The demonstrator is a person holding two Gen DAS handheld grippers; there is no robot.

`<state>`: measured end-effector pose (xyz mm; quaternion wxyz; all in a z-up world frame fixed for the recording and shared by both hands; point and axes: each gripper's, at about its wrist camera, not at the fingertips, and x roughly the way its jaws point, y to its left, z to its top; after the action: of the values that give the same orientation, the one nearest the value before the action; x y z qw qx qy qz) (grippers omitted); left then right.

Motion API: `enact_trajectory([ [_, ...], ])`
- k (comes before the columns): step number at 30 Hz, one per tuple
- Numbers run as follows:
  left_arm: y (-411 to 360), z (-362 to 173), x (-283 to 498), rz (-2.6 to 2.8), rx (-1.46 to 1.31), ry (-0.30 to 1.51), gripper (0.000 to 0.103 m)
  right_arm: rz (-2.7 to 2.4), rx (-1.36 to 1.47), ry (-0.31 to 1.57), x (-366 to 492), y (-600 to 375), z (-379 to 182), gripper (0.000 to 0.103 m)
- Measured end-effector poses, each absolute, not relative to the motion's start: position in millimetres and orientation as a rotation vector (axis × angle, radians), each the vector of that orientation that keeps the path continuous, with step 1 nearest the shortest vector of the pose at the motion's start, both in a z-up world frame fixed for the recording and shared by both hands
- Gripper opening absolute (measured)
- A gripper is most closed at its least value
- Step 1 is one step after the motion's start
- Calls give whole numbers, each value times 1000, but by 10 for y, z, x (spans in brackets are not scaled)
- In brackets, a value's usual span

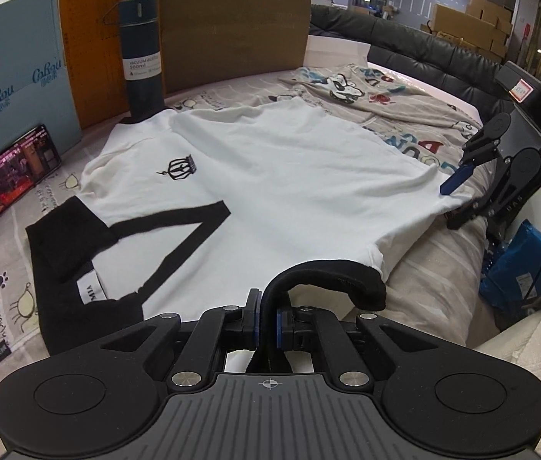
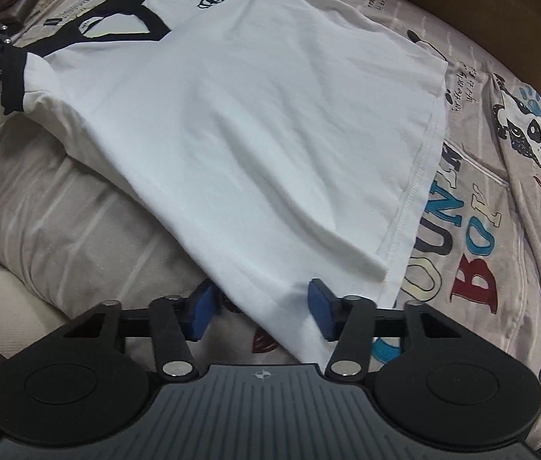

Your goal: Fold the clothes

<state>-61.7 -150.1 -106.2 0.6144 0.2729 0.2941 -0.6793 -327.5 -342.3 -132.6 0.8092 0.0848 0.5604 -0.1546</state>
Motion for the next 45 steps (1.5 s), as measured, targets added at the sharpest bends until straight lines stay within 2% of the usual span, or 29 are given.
enact_trajectory([
  [1,-1521,-1056,-596,-1562,629,674,6,-332,181,1186,-3265,-3485,-1296,16],
  [3,-1567,-1031,-552,-1555,631,661,6,-336,179,1163,-3246,-3610,-1234,7],
  [9,-1849,-911,-292,-1518,643,587,6,-355,118,1056,-3001,-4047,-966,5],
  [15,-2213,-1074,-73,-1512,681,614,6,-358,98,1107,-2671,-4297,-1192,5],
  [17,-2287,-1147,8,-1498,678,653,13,-359,99,1130,-2583,-4361,-1285,5],
  [18,-2308,-1171,54,-1487,666,668,14,-370,106,1136,-2586,-4386,-1318,9],
  [21,-2320,-1207,209,-1447,615,704,24,-452,141,1129,-2633,-4487,-1369,29],
  [22,-2312,-1212,261,-1432,598,711,31,-480,156,1120,-2661,-4524,-1376,33],
  [23,-2301,-1215,310,-1413,584,714,39,-512,171,1115,-2692,-4565,-1380,35],
  [26,-2252,-1207,458,-1343,551,702,54,-615,217,1098,-2797,-4692,-1393,36],
  [30,-2085,-1131,667,-1224,479,717,55,-786,295,1053,-2986,-4833,-1379,40],
  [32,-1906,-1065,692,-1194,416,749,55,-873,388,963,-3149,-4819,-1311,41],
  [35,-1588,-984,617,-1188,294,813,54,-982,546,821,-3404,-4753,-1225,58],
  [36,-1492,-976,555,-1195,258,834,54,-1004,612,774,-3494,-4699,-1209,67],
  [37,-1407,-976,487,-1205,230,854,54,-1026,677,726,-3584,-4644,-1194,70],
  [42,-1295,-1092,222,-1200,316,870,54,-1001,963,570,-3808,-4350,-1273,71],
  [45,-1285,-1141,179,-1184,385,862,54,-1023,979,603,-3696,-4279,-1369,69],
])
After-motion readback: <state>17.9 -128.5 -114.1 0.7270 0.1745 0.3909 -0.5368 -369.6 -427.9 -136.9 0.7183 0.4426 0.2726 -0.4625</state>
